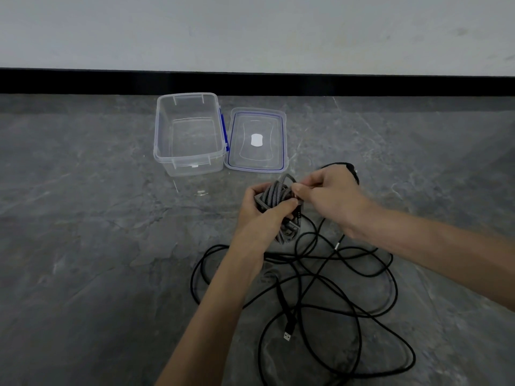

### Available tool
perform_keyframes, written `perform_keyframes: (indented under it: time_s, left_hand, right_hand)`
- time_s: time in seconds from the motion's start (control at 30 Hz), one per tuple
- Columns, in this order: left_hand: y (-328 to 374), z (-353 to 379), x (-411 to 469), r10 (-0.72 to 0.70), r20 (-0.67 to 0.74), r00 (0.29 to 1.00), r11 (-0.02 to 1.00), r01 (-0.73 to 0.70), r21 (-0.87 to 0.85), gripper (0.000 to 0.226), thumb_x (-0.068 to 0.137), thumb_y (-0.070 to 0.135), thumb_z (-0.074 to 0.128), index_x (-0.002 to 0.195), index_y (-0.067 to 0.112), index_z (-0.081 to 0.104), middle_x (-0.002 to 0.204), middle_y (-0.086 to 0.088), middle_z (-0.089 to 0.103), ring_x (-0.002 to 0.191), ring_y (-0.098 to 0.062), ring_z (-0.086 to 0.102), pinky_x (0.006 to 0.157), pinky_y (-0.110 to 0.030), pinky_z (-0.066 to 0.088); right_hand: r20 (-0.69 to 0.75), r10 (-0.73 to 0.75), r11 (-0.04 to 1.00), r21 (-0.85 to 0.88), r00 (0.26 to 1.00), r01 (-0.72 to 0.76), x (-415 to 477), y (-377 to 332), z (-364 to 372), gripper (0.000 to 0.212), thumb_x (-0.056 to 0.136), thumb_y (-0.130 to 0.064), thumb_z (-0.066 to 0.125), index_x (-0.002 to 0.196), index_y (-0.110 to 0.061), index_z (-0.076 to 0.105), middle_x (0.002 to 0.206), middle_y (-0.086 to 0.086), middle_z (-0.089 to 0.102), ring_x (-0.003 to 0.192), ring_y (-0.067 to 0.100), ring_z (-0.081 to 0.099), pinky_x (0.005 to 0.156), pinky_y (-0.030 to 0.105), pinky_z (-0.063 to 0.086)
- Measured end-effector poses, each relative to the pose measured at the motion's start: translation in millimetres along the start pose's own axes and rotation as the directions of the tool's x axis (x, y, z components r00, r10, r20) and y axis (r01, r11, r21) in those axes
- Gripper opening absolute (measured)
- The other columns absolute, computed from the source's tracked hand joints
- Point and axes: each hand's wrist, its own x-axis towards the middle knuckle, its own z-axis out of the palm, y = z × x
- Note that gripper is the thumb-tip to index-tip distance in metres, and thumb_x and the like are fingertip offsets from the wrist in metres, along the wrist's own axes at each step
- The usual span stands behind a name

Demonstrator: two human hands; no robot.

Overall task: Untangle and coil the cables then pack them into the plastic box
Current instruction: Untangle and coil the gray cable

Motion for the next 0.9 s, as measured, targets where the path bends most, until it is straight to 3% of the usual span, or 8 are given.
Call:
perform_keyframes:
  time_s: [0.07,0.17,0.3,0.4,0.47,0.63,0.77,0.9]
  left_hand:
    - [2.9,2.1,2.4,0.006,-0.019,1.0,1.0,-0.006,-0.008,0.037,0.079,0.011,0.077,0.109,0.021,0.057,0.098,-0.001,0.069,0.084,-0.011,0.068,0.072,-0.025,0.055]
    - [5.7,4.0,3.5,0.026,-0.024,0.999,1.0,-0.027,-0.007,0.039,0.077,0.012,0.078,0.108,0.021,0.056,0.101,-0.003,0.069,0.085,-0.012,0.067,0.068,-0.023,0.054]
    - [4.1,3.5,0.6,0.046,0.013,0.999,0.999,-0.047,0.021,0.041,0.073,0.015,0.08,0.105,0.025,0.056,0.1,0.001,0.069,0.086,-0.012,0.068,0.071,-0.028,0.055]
    - [1.9,3.5,-2.9,0.032,0.044,0.999,0.999,-0.033,0.019,0.04,0.074,0.015,0.079,0.106,0.026,0.057,0.1,0.001,0.07,0.089,-0.014,0.068,0.08,-0.035,0.057]
    - [2.2,4.8,-4.5,0.025,0.064,0.998,0.999,-0.023,-0.025,0.041,0.076,0.012,0.079,0.109,0.024,0.058,0.1,0.0,0.071,0.088,-0.014,0.068,0.084,-0.037,0.057]
    - [10.1,3.2,-6.5,-0.009,0.129,0.992,0.993,0.024,-0.117,0.035,0.084,0.003,0.069,0.113,0.017,0.056,0.085,0.0,0.066,0.068,-0.008,0.062,0.074,-0.034,0.056]
    - [3.9,-0.8,-8.2,-0.081,0.062,0.995,0.98,0.091,-0.178,0.028,0.083,0.008,0.071,0.106,0.017,0.057,0.092,-0.005,0.07,0.089,-0.021,0.067,0.091,-0.055,0.053]
    - [-4.1,2.7,-8.6,-0.056,-0.022,0.998,0.997,0.055,-0.048,0.047,0.068,0.029,0.083,0.107,0.023,0.059,0.104,-0.005,0.071,0.099,-0.025,0.069,0.089,-0.057,0.053]
  right_hand:
    - [-0.028,-0.07,0.995,-0.077,0.997,0.067,-2.3,0.6,4.8,0.023,0.094,-0.017,0.06,0.075,-0.008,0.067,0.079,0.011,0.068,0.076,0.018,0.06,0.077,0.037,0.05]
    - [-0.042,-0.1,0.991,-0.094,0.994,0.096,1.1,0.6,6.4,0.023,0.096,-0.018,0.055,0.08,-0.005,0.064,0.078,0.007,0.063,0.079,0.021,0.058,0.077,0.038,0.047]
    - [-0.057,-0.012,0.999,-0.03,0.998,0.011,15.9,5.2,1.8,0.034,0.096,-0.019,0.054,0.082,0.012,0.063,0.07,0.011,0.056,0.07,0.023,0.051,0.075,0.044,0.049]
    - [-0.03,0.089,0.995,0.041,0.996,-0.088,25.2,10.6,-1.4,0.038,0.096,-0.018,0.054,0.088,0.018,0.061,0.074,0.011,0.053,0.071,0.022,0.048,0.069,0.036,0.043]
    - [-0.015,0.143,0.986,0.092,0.99,-0.141,31.0,13.6,-4.0,0.034,0.095,-0.017,0.054,0.082,0.014,0.062,0.076,0.012,0.053,0.072,0.022,0.049,0.067,0.033,0.041]
    - [0.138,0.218,0.944,0.222,0.966,-0.245,40.1,12.1,-11.9,0.024,0.095,-0.007,0.053,0.072,-0.008,0.056,0.068,0.008,0.052,0.057,0.013,0.047,0.05,0.022,0.039]
    - [0.239,0.155,0.981,0.075,0.959,-0.177,32.6,16.7,-15.5,0.026,0.094,-0.021,0.062,0.07,-0.012,0.06,0.067,0.003,0.059,0.059,0.008,0.053,0.053,0.016,0.044]
    - [0.224,0.112,0.993,-0.071,0.968,-0.099,26.8,13.3,-9.7,0.028,0.095,-0.033,0.059,0.089,-0.007,0.068,0.089,0.012,0.068,0.077,0.015,0.06,0.069,0.024,0.048]
